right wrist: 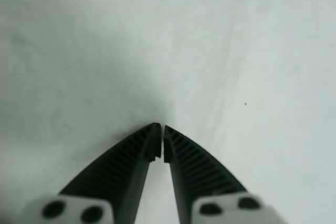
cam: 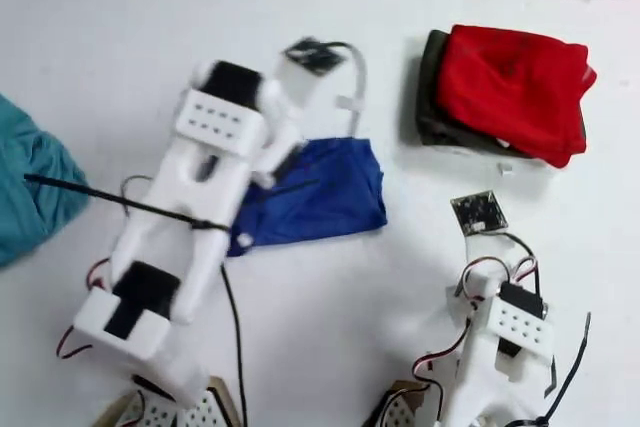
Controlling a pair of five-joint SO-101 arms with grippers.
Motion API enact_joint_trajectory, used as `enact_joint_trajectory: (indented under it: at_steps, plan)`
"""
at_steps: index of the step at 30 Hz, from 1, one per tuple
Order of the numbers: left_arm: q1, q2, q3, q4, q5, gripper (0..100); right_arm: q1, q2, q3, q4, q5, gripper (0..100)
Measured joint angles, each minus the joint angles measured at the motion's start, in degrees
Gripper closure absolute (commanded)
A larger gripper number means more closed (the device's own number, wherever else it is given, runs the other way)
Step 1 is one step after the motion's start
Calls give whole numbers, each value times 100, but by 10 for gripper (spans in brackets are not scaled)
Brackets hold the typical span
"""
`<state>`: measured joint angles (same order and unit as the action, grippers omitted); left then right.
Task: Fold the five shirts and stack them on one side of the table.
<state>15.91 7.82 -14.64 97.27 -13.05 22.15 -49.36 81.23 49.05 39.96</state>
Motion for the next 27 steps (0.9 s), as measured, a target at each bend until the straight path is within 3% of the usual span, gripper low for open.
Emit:
enact_joint_trajectory:
  at_steps: [5,11,13,18,27]
  plan:
    - [571,70,-26,-800,0,972,0,0,9,0,0,980]
    - [703,1099,-431,-1301,0,968,0,0,9,0,0,980]
    - [695,1442,-765,-1301,0,944,0,0,9,0,0,980]
    - [703,2145,-1644,-1301,0,767,0,0,9,0,0,980]
    - [589,2418,-3508,-457,281,775,0,0,9,0,0,980]
